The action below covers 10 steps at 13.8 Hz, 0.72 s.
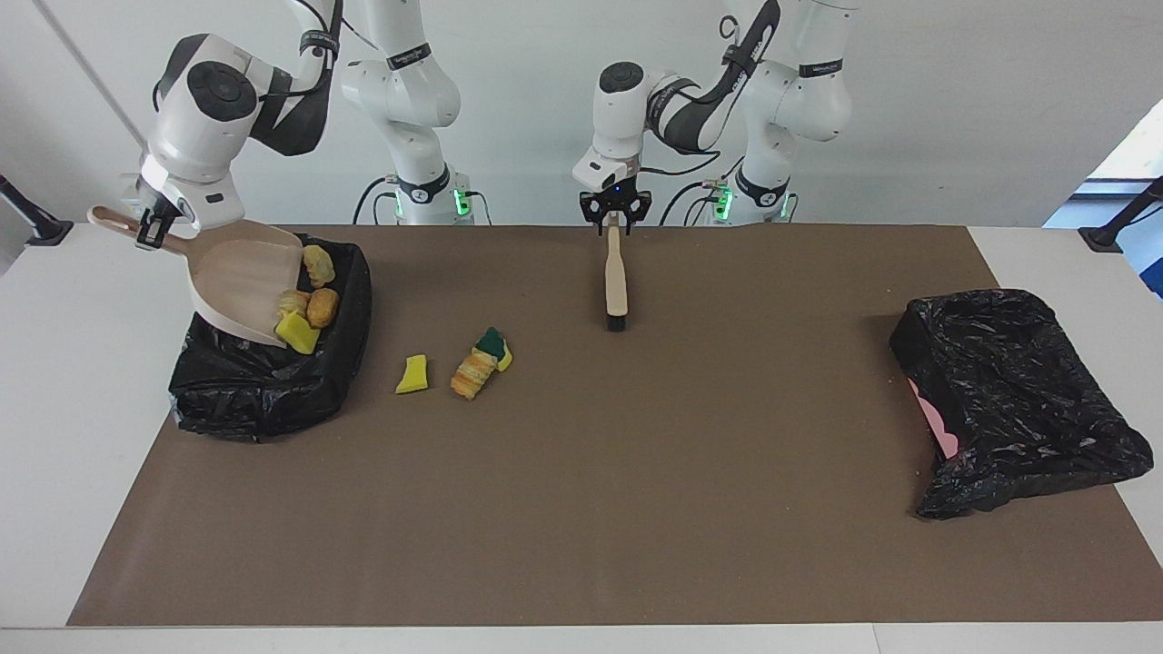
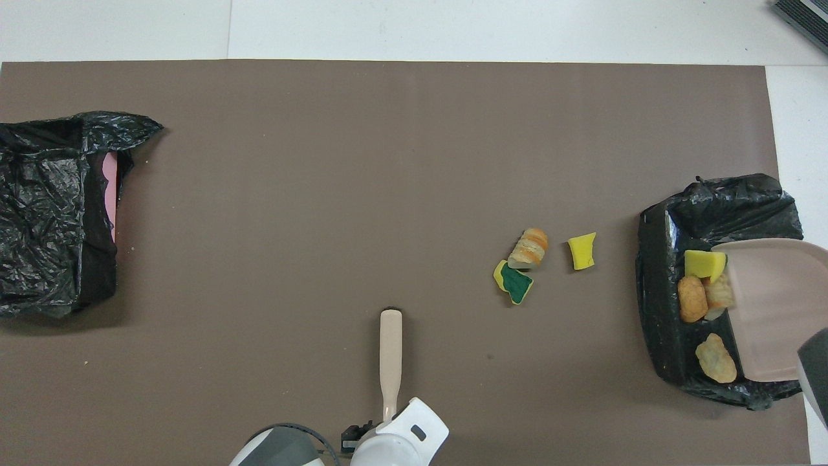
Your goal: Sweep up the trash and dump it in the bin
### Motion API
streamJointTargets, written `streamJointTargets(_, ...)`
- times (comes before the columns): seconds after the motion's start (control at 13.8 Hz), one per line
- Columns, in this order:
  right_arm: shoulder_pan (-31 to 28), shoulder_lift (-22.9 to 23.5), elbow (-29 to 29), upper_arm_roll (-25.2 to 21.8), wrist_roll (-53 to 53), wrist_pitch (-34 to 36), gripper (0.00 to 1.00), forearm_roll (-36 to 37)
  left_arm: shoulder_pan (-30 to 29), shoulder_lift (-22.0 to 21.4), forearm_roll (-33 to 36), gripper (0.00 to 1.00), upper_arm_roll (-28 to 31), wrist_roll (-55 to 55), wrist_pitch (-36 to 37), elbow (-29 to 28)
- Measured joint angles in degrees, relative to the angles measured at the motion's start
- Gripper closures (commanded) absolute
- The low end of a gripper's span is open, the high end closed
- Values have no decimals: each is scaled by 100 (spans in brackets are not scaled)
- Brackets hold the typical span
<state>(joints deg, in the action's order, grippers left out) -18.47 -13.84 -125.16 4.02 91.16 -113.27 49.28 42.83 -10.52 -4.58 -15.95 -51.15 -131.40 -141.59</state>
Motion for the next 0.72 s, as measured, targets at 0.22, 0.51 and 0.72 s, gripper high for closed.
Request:
streamJointTargets(0.22,13,-193,13,79,3,101,100,332,-786,261,0,0,45,1011,766,1009)
streamJointTargets(0.51,12,-860,137,137,330,554,100,344,-1977,439,87,0,97,2421,1242,2181)
streamJointTargets(0.72,43,-1315,386,219,431,1095,100,-350,-2517,485,539,0,104,2808,1998,3069)
